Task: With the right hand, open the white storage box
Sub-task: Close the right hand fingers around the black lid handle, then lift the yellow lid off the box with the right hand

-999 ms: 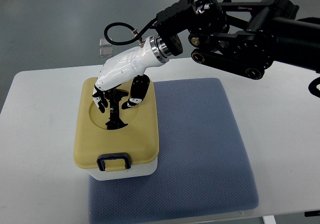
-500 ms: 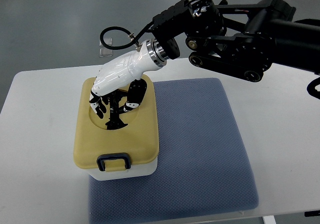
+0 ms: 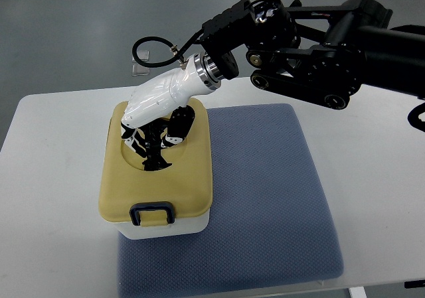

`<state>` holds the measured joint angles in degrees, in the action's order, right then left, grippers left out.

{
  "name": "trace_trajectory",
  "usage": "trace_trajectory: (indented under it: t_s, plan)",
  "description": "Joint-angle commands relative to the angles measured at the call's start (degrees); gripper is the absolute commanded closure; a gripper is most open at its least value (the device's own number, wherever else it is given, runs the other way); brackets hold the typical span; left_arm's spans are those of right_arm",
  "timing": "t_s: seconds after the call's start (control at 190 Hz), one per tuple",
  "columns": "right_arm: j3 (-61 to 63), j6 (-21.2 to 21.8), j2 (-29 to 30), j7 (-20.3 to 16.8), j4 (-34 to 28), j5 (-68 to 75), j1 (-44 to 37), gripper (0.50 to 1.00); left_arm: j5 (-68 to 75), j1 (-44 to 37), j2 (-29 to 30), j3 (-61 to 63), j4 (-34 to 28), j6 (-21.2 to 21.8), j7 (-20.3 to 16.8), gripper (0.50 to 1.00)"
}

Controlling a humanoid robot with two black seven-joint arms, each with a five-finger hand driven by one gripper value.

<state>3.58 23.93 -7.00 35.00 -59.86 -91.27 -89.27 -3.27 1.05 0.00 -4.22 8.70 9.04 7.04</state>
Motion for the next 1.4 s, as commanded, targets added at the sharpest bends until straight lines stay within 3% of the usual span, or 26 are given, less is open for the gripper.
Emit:
trace_trajectory:
  t_s: [0.0, 0.484, 0.926, 1.12, 1.394]
  plan:
    - [0.6, 0.0, 0.0, 0.0, 0.0, 0.3, 0.0, 1.000, 0.0, 0.0, 0.0, 0.0, 0.0, 0.0, 0.0, 0.500]
    - [5.9, 0.4, -2.9, 0.0, 0.0, 1.0, -0.6, 1.000, 0.0, 0.0, 0.0, 0.0, 0.1, 0.0, 0.0, 0.500]
    - [13.8, -0.5, -19.5, 0.0, 1.8, 2.2, 6.5, 1.000, 0.0, 0.0, 0.0, 0.0, 0.0, 0.0, 0.0, 0.500]
    - [14.4, -5.8, -25.9, 0.0, 2.9, 2.2, 13.3, 1.000, 0.0, 0.0, 0.0, 0.0, 0.1, 0.0, 0.1, 0.500]
    - [14.4, -12.9, -26.6, 0.0, 4.3, 2.2, 23.4, 1.000, 0.0, 0.0, 0.0, 0.0, 0.0, 0.0, 0.0, 0.500]
